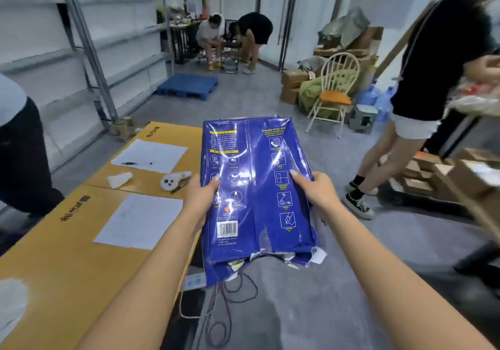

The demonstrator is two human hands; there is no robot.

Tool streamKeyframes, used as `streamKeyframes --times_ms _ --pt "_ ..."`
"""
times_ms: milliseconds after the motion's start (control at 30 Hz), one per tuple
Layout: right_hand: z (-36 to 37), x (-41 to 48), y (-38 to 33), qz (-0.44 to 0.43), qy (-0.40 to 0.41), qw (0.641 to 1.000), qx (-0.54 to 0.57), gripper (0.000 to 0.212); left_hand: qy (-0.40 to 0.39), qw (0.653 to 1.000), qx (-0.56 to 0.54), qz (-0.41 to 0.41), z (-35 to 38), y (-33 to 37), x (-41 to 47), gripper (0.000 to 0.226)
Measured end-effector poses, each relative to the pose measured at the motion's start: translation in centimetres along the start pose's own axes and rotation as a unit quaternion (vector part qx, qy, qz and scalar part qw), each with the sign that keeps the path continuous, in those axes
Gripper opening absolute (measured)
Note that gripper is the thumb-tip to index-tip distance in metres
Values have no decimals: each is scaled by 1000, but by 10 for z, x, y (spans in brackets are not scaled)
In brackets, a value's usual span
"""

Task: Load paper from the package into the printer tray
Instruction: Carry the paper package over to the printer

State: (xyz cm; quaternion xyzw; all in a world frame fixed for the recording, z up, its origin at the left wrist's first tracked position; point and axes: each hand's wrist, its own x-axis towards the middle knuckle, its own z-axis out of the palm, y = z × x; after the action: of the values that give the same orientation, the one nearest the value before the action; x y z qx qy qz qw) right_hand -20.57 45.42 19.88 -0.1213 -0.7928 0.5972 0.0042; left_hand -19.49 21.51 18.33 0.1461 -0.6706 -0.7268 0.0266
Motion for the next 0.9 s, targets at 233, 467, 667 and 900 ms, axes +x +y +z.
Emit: streamKeyframes --times_ms 233,467,667,900 --pt "-157 -88 48 30 80 996 34 33 -107 993 48 -4 134 -15 -79 22" --pt "-287 -182 83 88 240 965 63 62 -221 973 64 8 254 -21 -177 18" --pt "-362 -260 114 101 335 929 117 46 -343 936 78 4 336 -26 -243 19" --pt "-410 -354 140 128 506 848 89 47 -496 864 88 4 413 -35 -323 27"
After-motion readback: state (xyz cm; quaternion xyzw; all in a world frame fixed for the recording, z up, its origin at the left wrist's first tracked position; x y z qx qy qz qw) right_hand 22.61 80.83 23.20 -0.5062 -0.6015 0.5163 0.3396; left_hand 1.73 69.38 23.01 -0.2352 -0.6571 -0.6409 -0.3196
